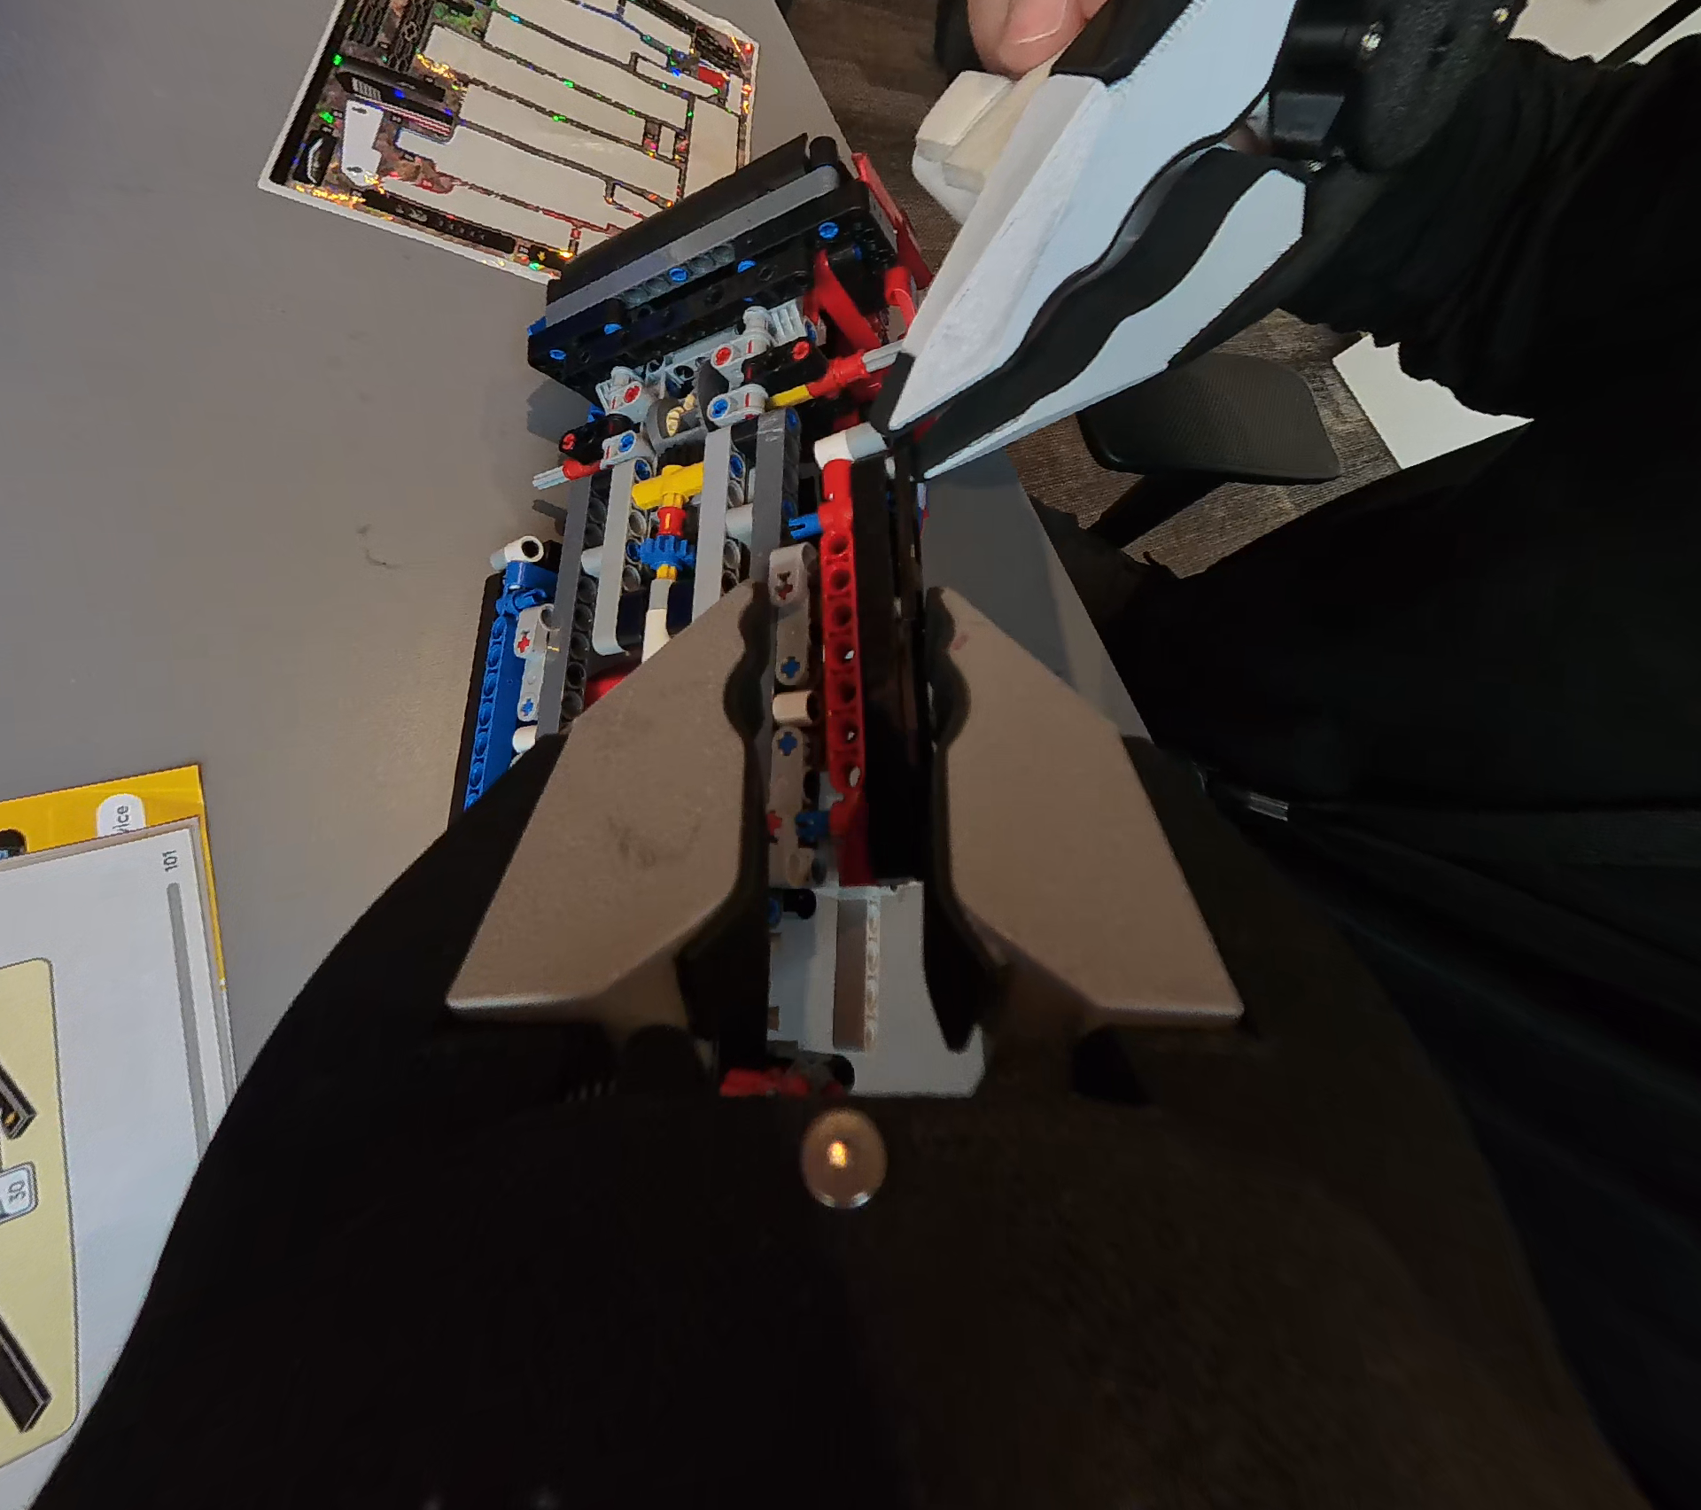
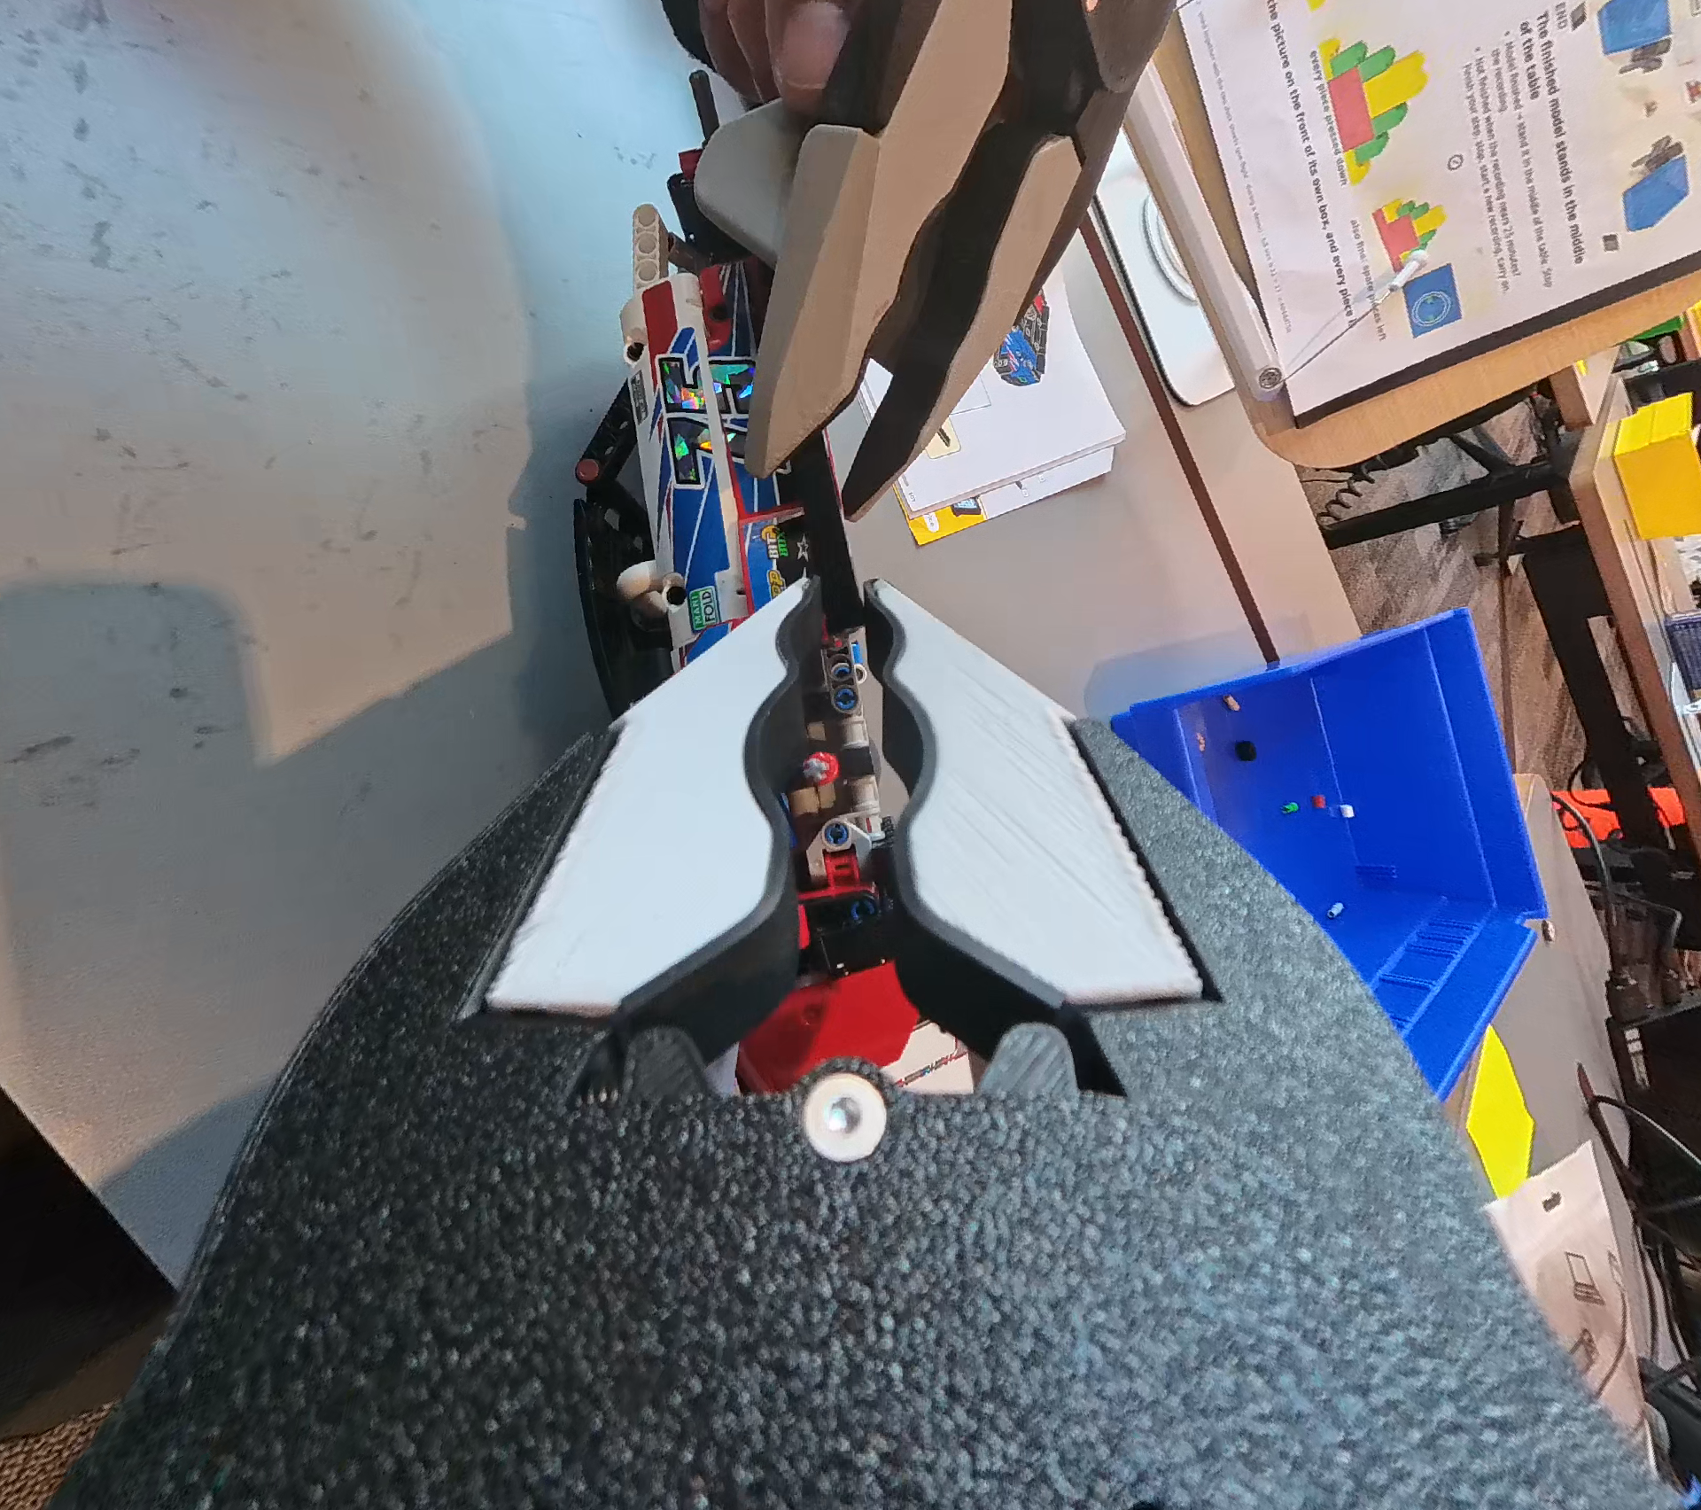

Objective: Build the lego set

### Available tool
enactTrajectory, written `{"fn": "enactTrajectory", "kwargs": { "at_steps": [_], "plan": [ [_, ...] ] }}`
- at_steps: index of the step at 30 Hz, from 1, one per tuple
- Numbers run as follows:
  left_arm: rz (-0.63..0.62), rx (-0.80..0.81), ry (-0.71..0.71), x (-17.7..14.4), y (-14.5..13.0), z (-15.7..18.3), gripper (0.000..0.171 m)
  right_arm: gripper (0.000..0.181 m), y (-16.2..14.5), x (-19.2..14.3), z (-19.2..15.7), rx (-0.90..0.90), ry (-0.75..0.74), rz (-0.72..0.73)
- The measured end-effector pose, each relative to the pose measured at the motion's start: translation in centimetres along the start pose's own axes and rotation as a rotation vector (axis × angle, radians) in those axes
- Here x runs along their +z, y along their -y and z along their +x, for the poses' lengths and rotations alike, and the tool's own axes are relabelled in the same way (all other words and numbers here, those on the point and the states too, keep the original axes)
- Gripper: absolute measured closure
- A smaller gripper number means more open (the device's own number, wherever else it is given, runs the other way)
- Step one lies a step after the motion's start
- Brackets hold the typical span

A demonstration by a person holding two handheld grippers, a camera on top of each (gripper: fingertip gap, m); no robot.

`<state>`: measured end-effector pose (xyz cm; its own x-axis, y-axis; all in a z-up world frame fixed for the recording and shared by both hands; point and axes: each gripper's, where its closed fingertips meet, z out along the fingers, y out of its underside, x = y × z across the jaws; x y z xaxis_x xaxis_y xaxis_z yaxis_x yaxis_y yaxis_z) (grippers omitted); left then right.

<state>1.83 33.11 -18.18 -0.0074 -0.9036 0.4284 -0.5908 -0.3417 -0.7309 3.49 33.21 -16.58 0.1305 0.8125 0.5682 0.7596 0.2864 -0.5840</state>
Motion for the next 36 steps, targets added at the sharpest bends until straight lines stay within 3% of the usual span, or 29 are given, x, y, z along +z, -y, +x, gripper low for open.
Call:
{"fn": "enactTrajectory", "kwargs": {
  "at_steps": [14,25,36],
  "plan": [
    [0.004,0.031,-0.105,-0.7,-0.5,0.6,0.136,0.174,0.1,0.0,0.1,-0.058,-0.017,-0.012],
    [0.059,-0.008,-0.124,-3.8,-0.2,-0.1,0.138,0.174,0.0,0.0,0.0,-0.042,-0.017,-0.007],
    [0.016,-0.032,-0.086,-0.5,0.4,0.3,0.142,0.174,0.0,0.0,0.0,-0.011,-0.01,-0.024]
  ]
}}
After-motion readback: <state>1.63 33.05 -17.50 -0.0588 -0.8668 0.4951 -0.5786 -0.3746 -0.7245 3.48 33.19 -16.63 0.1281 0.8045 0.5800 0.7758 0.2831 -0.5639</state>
